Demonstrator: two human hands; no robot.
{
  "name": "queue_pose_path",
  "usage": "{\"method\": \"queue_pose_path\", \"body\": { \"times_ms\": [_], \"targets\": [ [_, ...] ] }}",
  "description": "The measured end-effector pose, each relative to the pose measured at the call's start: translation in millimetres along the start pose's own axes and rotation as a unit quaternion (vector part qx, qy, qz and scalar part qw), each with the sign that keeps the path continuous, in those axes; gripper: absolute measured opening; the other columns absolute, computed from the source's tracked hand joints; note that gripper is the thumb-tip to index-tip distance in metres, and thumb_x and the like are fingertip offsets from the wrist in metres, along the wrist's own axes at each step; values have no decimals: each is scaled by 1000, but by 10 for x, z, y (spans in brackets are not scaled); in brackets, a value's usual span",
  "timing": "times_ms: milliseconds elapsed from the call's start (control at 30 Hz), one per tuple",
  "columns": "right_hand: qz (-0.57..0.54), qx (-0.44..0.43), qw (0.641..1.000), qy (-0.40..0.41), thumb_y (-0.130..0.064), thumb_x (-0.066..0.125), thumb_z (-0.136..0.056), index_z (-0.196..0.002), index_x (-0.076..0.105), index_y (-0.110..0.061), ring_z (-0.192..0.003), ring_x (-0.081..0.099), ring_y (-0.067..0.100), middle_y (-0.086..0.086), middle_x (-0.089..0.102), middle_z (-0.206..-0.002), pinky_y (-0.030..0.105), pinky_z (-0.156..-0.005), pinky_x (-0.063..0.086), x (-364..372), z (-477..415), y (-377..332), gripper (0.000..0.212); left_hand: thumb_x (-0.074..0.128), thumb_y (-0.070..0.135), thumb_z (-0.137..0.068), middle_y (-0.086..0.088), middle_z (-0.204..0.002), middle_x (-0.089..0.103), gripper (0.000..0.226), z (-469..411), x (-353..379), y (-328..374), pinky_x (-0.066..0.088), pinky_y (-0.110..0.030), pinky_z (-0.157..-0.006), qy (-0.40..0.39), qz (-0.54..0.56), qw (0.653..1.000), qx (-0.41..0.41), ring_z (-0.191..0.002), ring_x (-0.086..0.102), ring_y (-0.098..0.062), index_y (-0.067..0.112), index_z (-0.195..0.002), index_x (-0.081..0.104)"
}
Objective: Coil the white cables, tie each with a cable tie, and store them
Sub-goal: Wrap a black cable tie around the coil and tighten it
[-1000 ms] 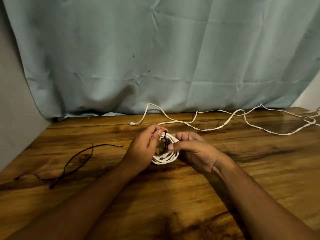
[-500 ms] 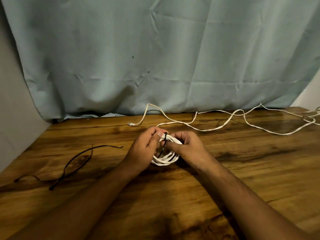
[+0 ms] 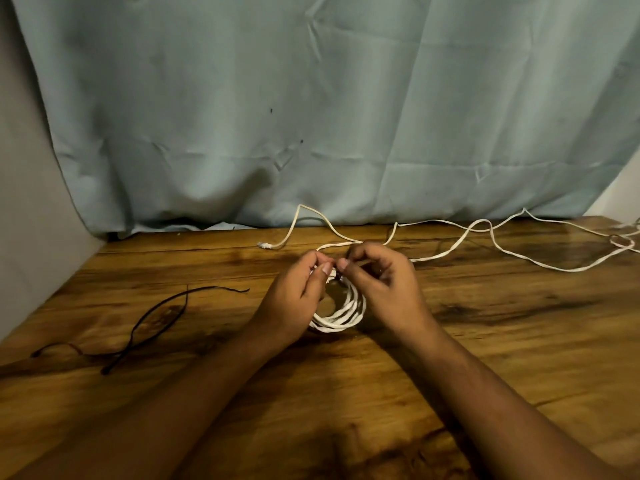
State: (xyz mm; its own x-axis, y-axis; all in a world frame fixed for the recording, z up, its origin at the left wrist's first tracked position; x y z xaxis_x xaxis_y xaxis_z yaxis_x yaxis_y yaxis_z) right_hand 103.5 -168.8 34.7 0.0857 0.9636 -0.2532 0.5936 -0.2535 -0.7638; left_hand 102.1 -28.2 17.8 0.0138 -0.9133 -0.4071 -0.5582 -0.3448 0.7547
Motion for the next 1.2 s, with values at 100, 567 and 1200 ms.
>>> {"method": "queue_pose_path", "body": {
  "times_ms": [100, 567, 1200],
  "targets": [
    [-122, 118, 986, -4, -10, 69, -97, -88, 69, -7, -73, 62, 22, 12, 68, -85, 30, -60, 56, 49, 48, 208, 10, 45, 21, -109, 30, -65, 58, 17, 43, 37, 61, 33, -13, -53, -7, -41, 999, 22, -57, 52, 4, 14, -113, 59],
    [-275, 428, 853, -112, -7, 51, -100, -84, 73, -6, -50, 66, 15, 8, 68, -67, 25, -48, 57, 221, 348, 630, 27, 43, 28, -106, 18, -63, 53, 24, 100, 172, 288, 40, -37, -57, -61, -141, 981, 121, -59, 51, -4, 33, -122, 59],
    [-282, 361, 888, -42, -6, 63, -97, -87, 67, -1, -47, 57, 15, 8, 68, -69, 22, -37, 49, 168, 216, 653, 12, 50, 12, -107, 35, -71, 61, 18, 117, 186, 262, 38, -7, -59, -89, -52, 992, 74, -65, 57, 14, 9, -119, 63]
  ]
}}
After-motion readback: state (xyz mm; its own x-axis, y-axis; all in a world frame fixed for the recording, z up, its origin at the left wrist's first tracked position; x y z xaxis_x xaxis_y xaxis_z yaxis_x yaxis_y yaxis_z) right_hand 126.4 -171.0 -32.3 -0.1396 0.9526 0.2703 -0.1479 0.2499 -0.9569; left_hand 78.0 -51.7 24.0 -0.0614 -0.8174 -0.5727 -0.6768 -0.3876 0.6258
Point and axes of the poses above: each hand's wrist, its own z-axis away from the middle knuckle, its own x-axis out of the palm, y = z × x, the point moved 10 cm from there along -z, towards the middle knuckle
